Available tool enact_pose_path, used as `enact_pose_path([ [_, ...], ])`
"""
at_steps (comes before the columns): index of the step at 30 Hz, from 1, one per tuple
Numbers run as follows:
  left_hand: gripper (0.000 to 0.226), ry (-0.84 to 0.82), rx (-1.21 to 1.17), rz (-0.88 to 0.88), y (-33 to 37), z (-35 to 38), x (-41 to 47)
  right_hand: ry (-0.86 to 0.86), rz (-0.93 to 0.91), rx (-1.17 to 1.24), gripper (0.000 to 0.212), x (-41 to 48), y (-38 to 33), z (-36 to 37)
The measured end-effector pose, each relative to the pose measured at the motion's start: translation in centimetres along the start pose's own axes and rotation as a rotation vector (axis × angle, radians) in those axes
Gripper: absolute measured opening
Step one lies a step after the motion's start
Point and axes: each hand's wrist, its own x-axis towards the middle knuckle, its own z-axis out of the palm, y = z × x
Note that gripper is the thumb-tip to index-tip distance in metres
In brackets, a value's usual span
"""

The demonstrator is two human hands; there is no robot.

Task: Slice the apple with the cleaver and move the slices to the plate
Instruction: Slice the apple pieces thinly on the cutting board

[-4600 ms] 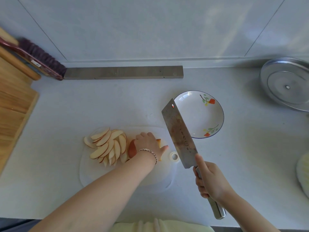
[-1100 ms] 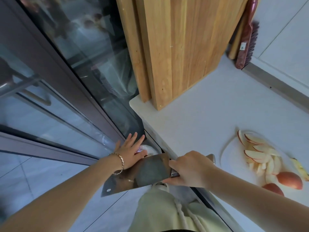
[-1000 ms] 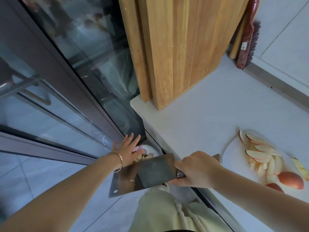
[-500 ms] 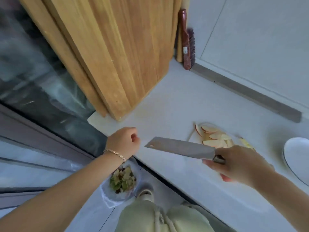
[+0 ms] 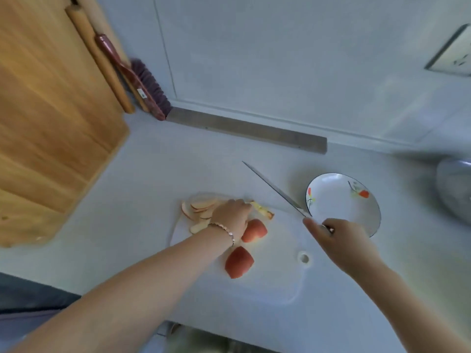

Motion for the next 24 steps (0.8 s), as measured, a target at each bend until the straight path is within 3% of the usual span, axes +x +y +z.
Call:
enact_pose_path([
  [5,0.030,-0.126,0.193,0.107,2.0,2.4,6.2,-0.038,0.033,0.073,0.057,2.2,3.0,-0.5],
  [7,0.027,-0.164,0.177,0.075,2.5,2.8,7.1,-0.051,0.047,0.082,0.057,2.8,3.7,-0.6],
  [11,0.021,-0.152,0.155,0.032,3.0,3.1,8.1,-0.093,0.051,0.104,0.058,3.7,4.9,-0.7],
  [15,0.032,-0.133,0.231,0.021,2.6,3.1,8.2,-0.108,0.039,0.129,0.058,4.3,5.0,-0.6],
  [17,0.031,-0.070,0.149,-0.040,2.6,2.1,7.5,-0.104,0.027,0.128,0.058,4.5,4.8,-0.5],
  [21,0.021,0.148,-0.336,-0.293,1.6,-0.8,3.3,-0.117,-0.030,0.123,0.057,4.1,2.5,-0.2],
  [24,0.026,0.267,-0.405,-0.438,-2.2,-1.7,-1.6,-0.190,-0.087,0.128,0.055,2.9,-0.9,1.2],
])
